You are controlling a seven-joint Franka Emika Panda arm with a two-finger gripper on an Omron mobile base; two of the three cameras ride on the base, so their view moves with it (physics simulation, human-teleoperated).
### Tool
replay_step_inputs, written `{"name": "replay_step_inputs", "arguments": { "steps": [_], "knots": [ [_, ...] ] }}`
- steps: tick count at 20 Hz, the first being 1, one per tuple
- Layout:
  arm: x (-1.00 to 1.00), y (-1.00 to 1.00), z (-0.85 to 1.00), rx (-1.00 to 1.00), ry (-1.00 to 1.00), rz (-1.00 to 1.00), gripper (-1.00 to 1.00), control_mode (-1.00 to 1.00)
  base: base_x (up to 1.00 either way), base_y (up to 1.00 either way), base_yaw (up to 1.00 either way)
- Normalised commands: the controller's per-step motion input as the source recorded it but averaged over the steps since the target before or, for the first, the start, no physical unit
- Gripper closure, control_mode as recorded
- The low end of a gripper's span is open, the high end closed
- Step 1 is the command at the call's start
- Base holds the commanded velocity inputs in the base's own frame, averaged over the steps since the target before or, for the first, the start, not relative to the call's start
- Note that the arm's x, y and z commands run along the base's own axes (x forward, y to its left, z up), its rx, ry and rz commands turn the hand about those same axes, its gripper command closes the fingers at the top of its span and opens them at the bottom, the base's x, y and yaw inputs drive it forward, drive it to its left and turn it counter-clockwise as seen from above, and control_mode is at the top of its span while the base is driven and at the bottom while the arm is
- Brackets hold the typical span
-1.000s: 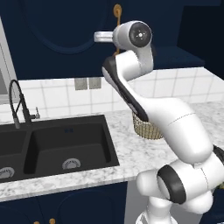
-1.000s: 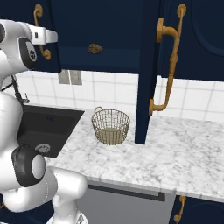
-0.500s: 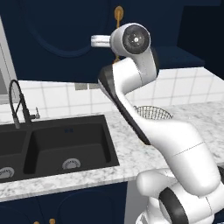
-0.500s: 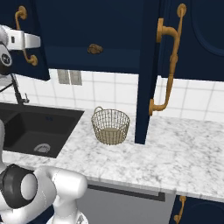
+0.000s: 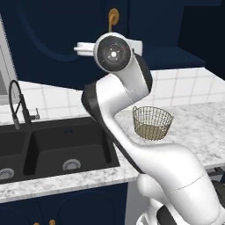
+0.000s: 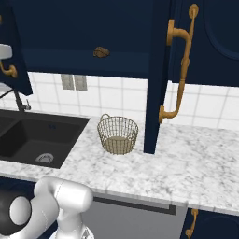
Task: Open the cabinet, pick up the bread from the cabinet and place it in the basket. Then move the basket to the dining counter.
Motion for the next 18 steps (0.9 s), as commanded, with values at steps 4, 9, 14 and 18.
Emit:
{"name": "replay_step_inputs", "arguments": {
  "steps": [4,9,14,18],
  "knots": [
    [-1.0,0.78,0.03,0.0,0.0,-0.09,1.0,-1.0,0.0,0.0,0.0],
    [-0.63,0.54,0.0,0.0,0.07,-0.07,-1.0,-1.0,0.0,0.0,0.0],
    [-0.26,0.1,-0.17,0.05,0.22,-0.07,-1.0,-1.0,0.0,0.0,0.0],
    [-0.27,-0.34,-0.29,0.18,0.14,0.12,-1.0,-1.0,0.0,0.0,0.0]
  ]
}}
